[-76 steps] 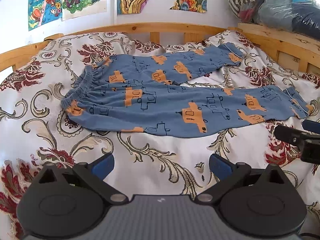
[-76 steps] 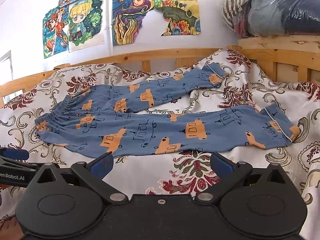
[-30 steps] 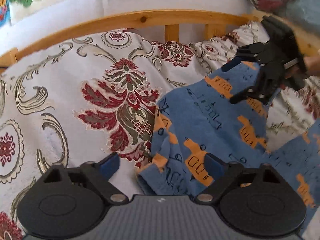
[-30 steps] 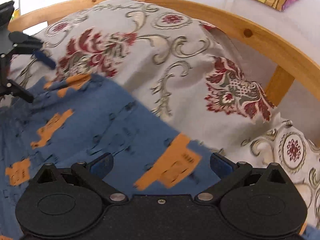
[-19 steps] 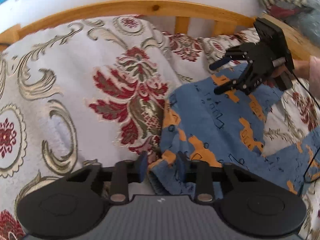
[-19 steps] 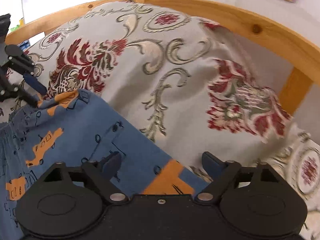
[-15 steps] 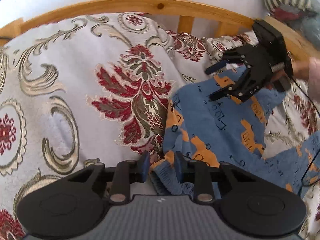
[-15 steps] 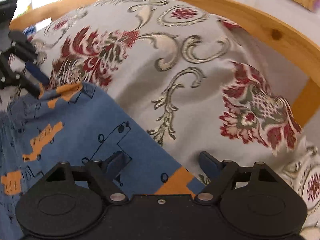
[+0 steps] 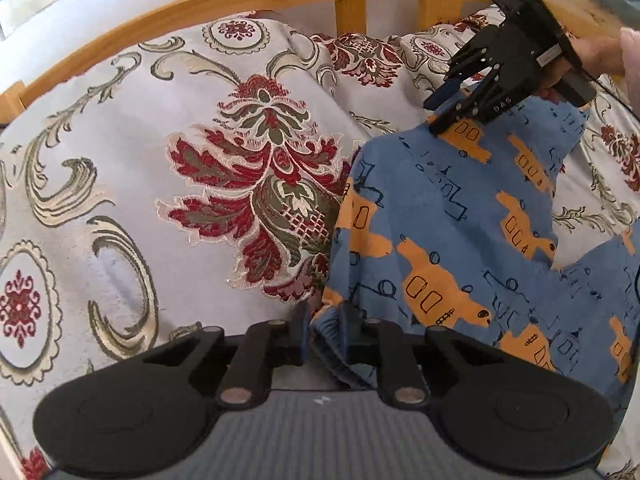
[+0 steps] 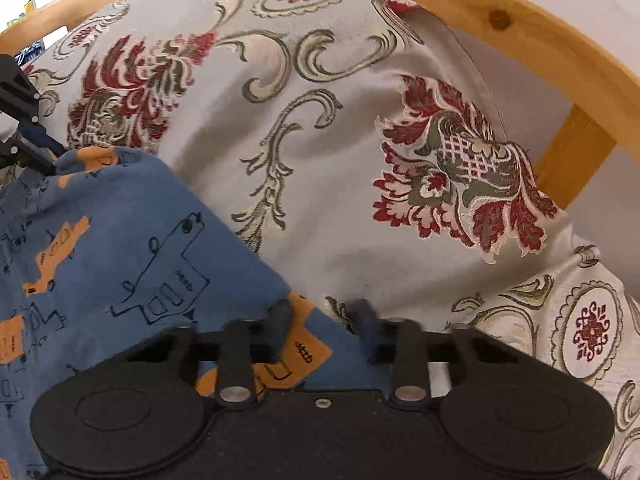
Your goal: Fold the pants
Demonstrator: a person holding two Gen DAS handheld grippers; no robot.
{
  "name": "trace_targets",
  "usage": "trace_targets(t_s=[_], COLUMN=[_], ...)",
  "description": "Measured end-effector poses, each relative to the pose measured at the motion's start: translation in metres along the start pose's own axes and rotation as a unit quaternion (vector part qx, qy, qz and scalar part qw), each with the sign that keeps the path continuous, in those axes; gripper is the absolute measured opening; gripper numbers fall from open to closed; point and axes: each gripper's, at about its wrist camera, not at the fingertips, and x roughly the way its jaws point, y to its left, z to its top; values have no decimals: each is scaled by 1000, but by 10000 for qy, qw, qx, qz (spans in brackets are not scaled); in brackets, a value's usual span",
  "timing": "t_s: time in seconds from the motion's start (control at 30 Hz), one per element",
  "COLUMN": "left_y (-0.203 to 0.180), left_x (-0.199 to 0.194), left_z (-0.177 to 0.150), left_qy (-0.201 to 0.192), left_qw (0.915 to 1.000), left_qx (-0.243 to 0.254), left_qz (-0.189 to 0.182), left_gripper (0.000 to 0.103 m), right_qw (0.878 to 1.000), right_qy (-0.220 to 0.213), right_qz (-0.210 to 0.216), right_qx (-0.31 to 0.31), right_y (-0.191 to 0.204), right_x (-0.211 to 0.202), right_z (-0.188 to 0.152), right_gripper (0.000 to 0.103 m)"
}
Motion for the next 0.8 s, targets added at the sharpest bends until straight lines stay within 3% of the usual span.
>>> trace_targets(t_s=[0.1,0.17,0.4,0.53,0.63,0.8], left_y=[-9,-15,-44,-56,-65,-85], left_x=[-7,-11,-27,-37,-50,-70], left_z=[-2,-4,-19,-33,-46,-71], left_qy=[-146,-257,-666,-980,-1374,-1935], left_qw=[9996,9986,9883,9806,9714,9479], left_qx=[54,68,508,693,1006,1670], left_qz=[256,464,1273,1547,1657,1903], left_gripper=[13,13,11,11,11,11], right_qw=[9994,9990,9930,9854,9796,9689], right_qy=[-8,-63,-685,-1076,-1295,-1599], right_qz=[-153,-249,-861,-1240,-1475,-1854], right_qx=[-310,-362,-427,-454,-430,-353], right_y=[13,20,53,85,113,170], right_x=[-7,-14,-52,-84,-109,-150], right_z=[-2,-4,-22,-44,-62,-106], right_gripper=[5,0,0,0,0,0])
